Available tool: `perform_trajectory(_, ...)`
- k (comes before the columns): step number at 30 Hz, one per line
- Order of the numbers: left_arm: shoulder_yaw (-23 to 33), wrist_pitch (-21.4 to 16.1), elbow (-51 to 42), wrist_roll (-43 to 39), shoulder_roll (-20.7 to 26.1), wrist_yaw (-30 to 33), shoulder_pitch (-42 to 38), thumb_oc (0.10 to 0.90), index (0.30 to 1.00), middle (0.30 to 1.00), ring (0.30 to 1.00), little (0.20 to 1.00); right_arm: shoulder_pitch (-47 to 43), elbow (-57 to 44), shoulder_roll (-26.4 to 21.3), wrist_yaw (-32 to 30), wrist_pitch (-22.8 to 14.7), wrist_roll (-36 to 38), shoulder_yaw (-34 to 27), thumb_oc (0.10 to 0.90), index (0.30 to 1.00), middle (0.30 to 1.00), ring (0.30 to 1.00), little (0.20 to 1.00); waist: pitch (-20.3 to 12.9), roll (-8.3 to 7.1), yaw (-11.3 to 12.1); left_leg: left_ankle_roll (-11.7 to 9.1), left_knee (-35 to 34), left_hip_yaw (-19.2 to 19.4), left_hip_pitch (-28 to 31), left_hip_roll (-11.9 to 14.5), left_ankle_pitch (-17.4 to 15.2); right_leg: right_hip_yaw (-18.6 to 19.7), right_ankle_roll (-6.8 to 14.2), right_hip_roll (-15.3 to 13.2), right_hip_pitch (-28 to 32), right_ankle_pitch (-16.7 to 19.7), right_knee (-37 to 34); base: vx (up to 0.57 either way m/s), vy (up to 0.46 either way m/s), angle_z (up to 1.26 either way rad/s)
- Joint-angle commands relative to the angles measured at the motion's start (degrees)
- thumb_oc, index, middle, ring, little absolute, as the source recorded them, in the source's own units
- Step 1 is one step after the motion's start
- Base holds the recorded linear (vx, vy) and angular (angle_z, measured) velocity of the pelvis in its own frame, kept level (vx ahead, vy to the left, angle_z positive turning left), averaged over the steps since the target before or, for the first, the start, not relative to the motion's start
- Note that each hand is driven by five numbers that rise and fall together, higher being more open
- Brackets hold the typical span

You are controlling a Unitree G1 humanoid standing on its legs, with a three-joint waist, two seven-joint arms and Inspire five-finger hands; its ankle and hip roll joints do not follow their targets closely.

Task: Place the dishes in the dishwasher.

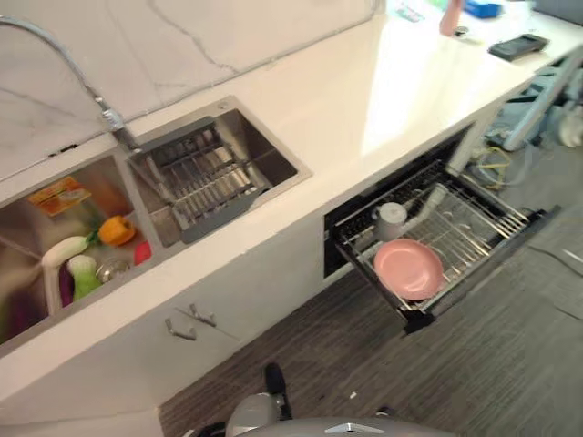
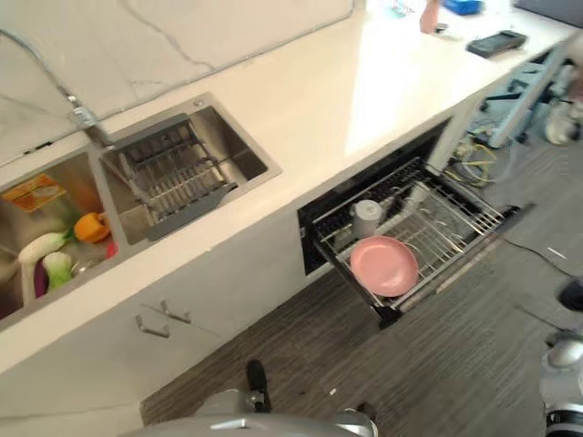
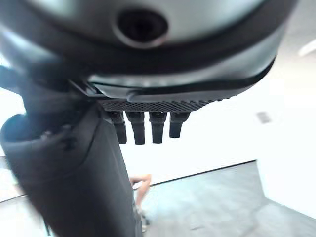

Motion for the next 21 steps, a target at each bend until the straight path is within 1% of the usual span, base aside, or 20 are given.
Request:
perform_trajectory(1,0.00,-1.50,2.09,-3.98,-3.90,2.03,-6.33,0.800,0.900,0.900,0.900,0.900,1.06,3.24,-0.83,-11.15,-2.43,13.04,-1.73,0.800,0.900,0.900,0.900,0.900,-3.24,3.39,0.91,-2.06,0.96,1.60,2.97,3.90,-7.64,2.78,-0.45,0.99,-3.35,-2.74,2.89,-0.02,-0.039,-0.23)
perform_trajectory(3,-0.06,-1.15,2.93,-4.70,-4.60,2.67,-6.76,0.800,0.900,0.900,0.900,0.900,2.44,6.29,3.76,-13.96,-4.06,19.08,-2.96,0.800,0.900,0.900,0.900,0.900,-3.35,3.41,0.63,-2.10,0.83,1.32,2.92,4.01,-7.62,2.73,-0.52,1.19,-3.36,-2.86,2.82,-0.01,-0.033,-0.24)
perform_trajectory(4,0.19,-1.11,4.21,-4.41,-4.70,2.87,-7.54,0.800,0.900,0.900,0.900,0.900,3.18,8.07,6.61,-13.44,-5.36,21.27,-2.22,0.428,0.342,0.342,0.342,0.342,-3.34,3.29,0.48,-2.13,0.80,1.05,2.90,3.98,-7.56,2.74,-0.57,1.26,-3.36,-3.00,2.88,0.01,-0.051,-0.09)
perform_trajectory(5,0.38,-1.23,5.85,-3.80,-5.12,2.83,-7.76,0.800,0.900,0.900,0.900,0.900,4.12,11.15,8.96,-11.22,-5.98,22.95,-0.27,0.400,0.300,0.300,0.300,0.300,-3.22,3.36,0.42,-2.22,0.69,0.72,2.76,3.97,-7.43,2.59,-0.65,1.37,-3.40,-3.09,2.92,0.01,-0.039,-0.06)
perform_trajectory(6,0.47,-1.28,5.92,-3.79,-5.09,2.81,-7.77,0.800,0.900,0.900,0.900,0.900,4.04,11.29,8.94,-11.23,-6.08,23.00,-0.15,0.400,0.300,0.300,0.300,0.300,-3.24,3.30,0.33,-2.22,0.69,0.69,2.74,3.96,-7.43,2.56,-0.65,1.36,-3.39,-3.10,2.91,0.00,-0.032,-0.04)
perform_trajectory(7,0.45,-1.40,7.27,-3.62,-5.27,2.87,-7.80,0.800,0.900,0.900,0.900,0.900,2.45,13.16,10.57,-8.57,-7.21,23.71,3.50,0.400,0.300,0.300,0.300,0.300,-3.16,3.52,0.56,-2.33,0.59,0.46,2.47,3.87,-7.20,2.28,-0.78,1.36,-3.42,-3.05,2.88,0.00,-0.011,-0.03)
perform_trajectory(8,0.56,-1.44,7.32,-3.61,-5.26,2.86,-7.86,0.800,0.900,0.900,0.900,0.900,2.29,13.34,10.52,-8.57,-7.32,23.77,3.63,0.400,0.300,0.300,0.300,0.300,-3.12,3.48,0.45,-2.33,0.60,0.43,2.45,3.86,-7.19,2.25,-0.79,1.35,-3.42,-3.05,2.87,0.00,0.000,0.00)
perform_trajectory(9,0.25,-1.44,8.23,-3.38,-5.30,2.73,-8.00,0.800,0.900,0.900,0.900,0.900,-0.07,14.54,11.25,-6.17,-8.28,23.99,7.84,0.400,0.300,0.300,0.300,0.300,-2.92,3.94,0.80,-2.37,0.52,0.23,2.27,3.71,-7.05,1.93,-0.87,1.31,-3.38,-2.95,2.80,0.00,0.000,0.00)
perform_trajectory(10,0.36,-1.46,8.26,-3.37,-5.31,2.72,-8.04,0.800,0.900,0.900,0.900,0.900,-0.23,14.69,11.19,-6.17,-8.36,24.03,7.97,0.400,0.300,0.300,0.300,0.300,-2.87,3.91,0.67,-2.37,0.52,0.20,2.26,3.70,-7.04,1.90,-0.87,1.31,-3.36,-2.95,2.79,0.00,0.000,0.00)
perform_trajectory(11,0.27,-1.47,8.34,-3.27,-5.31,2.70,-7.81,0.800,0.900,0.900,0.900,0.900,-1.34,14.58,11.34,-4.63,-8.16,22.92,10.59,0.400,0.300,0.300,0.300,0.300,-2.76,4.16,0.89,-2.40,0.52,0.09,2.28,3.58,-6.99,1.62,-0.91,1.26,-3.17,-2.92,2.74,0.06,0.004,0.05)
perform_trajectory(12,0.10,-1.45,8.67,-2.99,-5.23,2.63,-7.70,0.800,0.900,0.900,0.900,0.900,-2.29,15.04,11.28,-2.75,-8.04,21.73,13.19,0.400,0.300,0.300,0.300,0.300,-2.98,4.31,1.42,-2.88,0.57,-0.77,2.58,3.41,-7.88,2.09,-0.57,1.25,-2.52,-3.61,2.50,0.05,0.018,0.07)
perform_trajectory(13,0.25,-1.54,8.67,-2.77,-5.04,2.53,-7.34,0.800,0.900,0.900,0.900,0.900,-3.84,13.16,11.12,0.17,-7.38,18.11,18.23,0.400,0.300,0.300,0.300,0.300,-2.89,4.64,1.92,-2.92,0.51,-0.97,2.52,3.23,-7.82,1.46,-0.56,1.11,-2.16,-3.51,2.39,0.05,0.011,0.07)
perform_trajectory(15,0.36,-1.54,8.66,-2.75,-5.05,2.52,-7.31,0.800,0.900,0.900,0.900,0.900,-3.90,13.15,11.12,0.21,-7.34,18.06,18.32,0.400,0.300,0.300,0.300,0.300,-2.89,4.62,1.78,-2.92,0.51,-1.02,2.51,3.22,-7.81,1.41,-0.56,1.11,-2.13,-3.50,2.37,0.00,0.012,0.12)
perform_trajectory(16,-0.07,-1.74,8.44,-1.80,-4.61,2.31,-6.61,0.800,0.900,0.900,0.900,0.900,-6.87,15.98,9.92,3.22,-7.00,16.33,21.70,0.400,0.300,0.300,0.300,0.300,-3.06,4.98,3.05,-2.88,0.51,-1.57,2.17,2.94,-7.66,0.68,-0.55,0.91,-1.84,-3.35,2.24,0.00,0.010,0.26)
perform_trajectory(18,0.05,-1.73,8.41,-1.78,-4.66,2.31,-6.63,0.800,0.900,0.900,0.900,0.900,-7.19,16.34,9.82,3.21,-7.17,16.41,21.88,0.400,0.300,0.300,0.300,0.300,-3.00,4.99,2.88,-2.88,0.51,-1.64,2.14,2.92,-7.65,0.61,-0.54,0.91,-1.82,-3.34,2.22,0.00,0.015,0.22)
perform_trajectory(19,-0.98,-1.86,7.10,-1.85,-4.02,1.99,-5.88,0.800,0.900,0.900,0.900,0.900,-10.66,16.34,8.31,4.62,-7.15,14.86,25.06,0.400,0.300,0.300,0.300,0.300,-3.06,5.34,4.14,-2.84,0.51,-2.36,1.39,2.43,-7.41,-0.32,-0.51,0.57,-1.64,-3.20,2.20,-0.01,0.027,0.36)
perform_trajectory(20,-1.50,-1.99,5.80,-2.09,-3.51,1.73,-5.78,0.800,0.900,0.900,0.900,0.900,-12.51,17.33,6.93,5.51,-7.16,14.02,26.44,0.400,0.300,0.300,0.300,0.300,-3.07,5.54,4.73,-2.81,0.51,-2.81,0.89,2.08,-7.30,-1.08,-0.45,0.38,-1.60,-3.15,2.22,-0.03,0.051,0.45)
perform_trajectory(21,-2.25,-2.16,3.40,-2.56,-2.46,1.34,-5.44,0.800,0.900,0.900,0.900,0.900,-15.72,17.77,4.21,7.42,-6.83,11.81,29.15,0.400,0.300,0.300,0.300,0.300,-3.21,6.07,6.18,-2.75,0.51,-3.97,-0.16,1.46,-7.02,-2.67,-0.30,-0.08,-1.55,-3.05,2.41,-0.03,0.043,0.39)
